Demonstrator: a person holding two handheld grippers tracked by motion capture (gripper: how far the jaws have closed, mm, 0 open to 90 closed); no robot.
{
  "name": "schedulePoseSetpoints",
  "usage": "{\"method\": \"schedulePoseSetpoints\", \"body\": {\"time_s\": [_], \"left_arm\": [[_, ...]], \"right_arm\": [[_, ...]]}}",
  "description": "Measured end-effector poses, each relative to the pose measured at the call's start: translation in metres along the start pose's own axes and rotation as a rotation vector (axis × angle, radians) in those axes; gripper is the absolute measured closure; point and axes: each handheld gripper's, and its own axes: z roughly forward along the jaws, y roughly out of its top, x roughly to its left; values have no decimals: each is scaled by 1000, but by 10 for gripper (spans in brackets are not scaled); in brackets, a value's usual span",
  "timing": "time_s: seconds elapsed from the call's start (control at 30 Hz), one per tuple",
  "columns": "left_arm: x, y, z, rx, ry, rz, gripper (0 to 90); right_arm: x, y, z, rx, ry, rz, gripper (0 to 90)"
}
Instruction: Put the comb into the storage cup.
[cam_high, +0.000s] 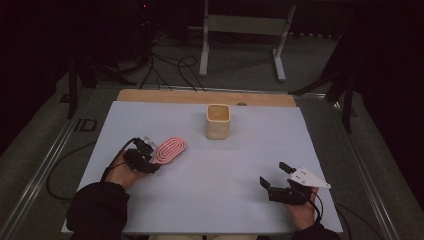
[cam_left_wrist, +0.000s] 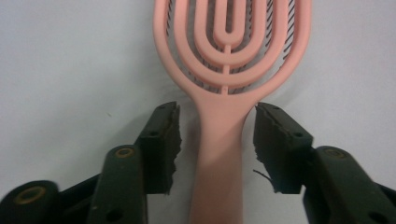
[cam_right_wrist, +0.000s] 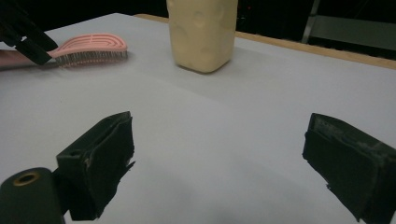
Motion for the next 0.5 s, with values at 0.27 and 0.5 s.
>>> {"method": "schedulePoseSetpoints", "body": {"time_s": [0.27, 0.5], "left_arm": [[3, 1, 5, 29, -35, -24, 635], [4, 1, 7, 51, -34, -24, 670]], "right_arm": [[0, 0, 0, 2, 0, 2, 83], [-1, 0, 0, 3, -1, 1, 83]]}}
